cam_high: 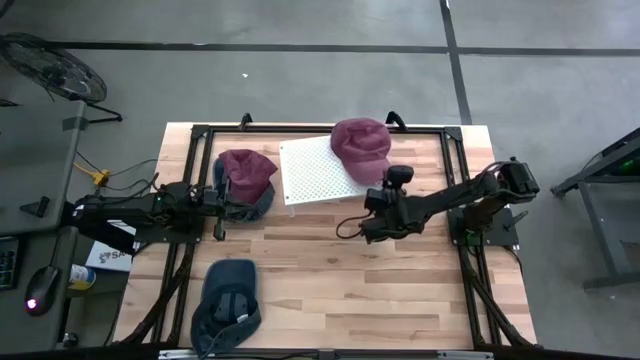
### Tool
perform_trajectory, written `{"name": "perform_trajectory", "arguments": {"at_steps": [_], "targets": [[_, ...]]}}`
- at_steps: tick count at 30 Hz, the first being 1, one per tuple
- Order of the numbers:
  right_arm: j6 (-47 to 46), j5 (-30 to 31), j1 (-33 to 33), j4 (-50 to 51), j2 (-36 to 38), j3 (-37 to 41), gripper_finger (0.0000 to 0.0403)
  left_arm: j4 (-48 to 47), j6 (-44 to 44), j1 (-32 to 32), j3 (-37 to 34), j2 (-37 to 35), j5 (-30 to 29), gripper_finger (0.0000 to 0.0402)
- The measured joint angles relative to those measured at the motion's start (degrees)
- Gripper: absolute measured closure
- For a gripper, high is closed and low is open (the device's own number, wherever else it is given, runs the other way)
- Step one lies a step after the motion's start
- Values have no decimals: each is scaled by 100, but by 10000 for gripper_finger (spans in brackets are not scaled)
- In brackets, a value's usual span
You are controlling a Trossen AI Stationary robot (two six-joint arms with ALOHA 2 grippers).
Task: Pick & Place hat
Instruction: Put the bottom red cap on the shelf
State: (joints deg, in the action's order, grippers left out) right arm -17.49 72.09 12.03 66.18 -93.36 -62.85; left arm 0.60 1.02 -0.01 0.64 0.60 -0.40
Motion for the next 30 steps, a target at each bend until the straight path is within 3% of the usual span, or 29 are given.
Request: {"name": "perform_trajectory", "arguments": {"at_steps": [10, 19, 30], "targets": [[11, 974, 2, 734, 0, -610, 397, 0, 0, 1, 0, 0, 0, 394], [152, 1128, 206, 994, 0, -1008, 397, 0, -1, 2, 0, 2, 0, 394], [-144, 61, 352, 606, -48, -723, 397, 0, 0, 1, 0, 0, 0, 394]]}}
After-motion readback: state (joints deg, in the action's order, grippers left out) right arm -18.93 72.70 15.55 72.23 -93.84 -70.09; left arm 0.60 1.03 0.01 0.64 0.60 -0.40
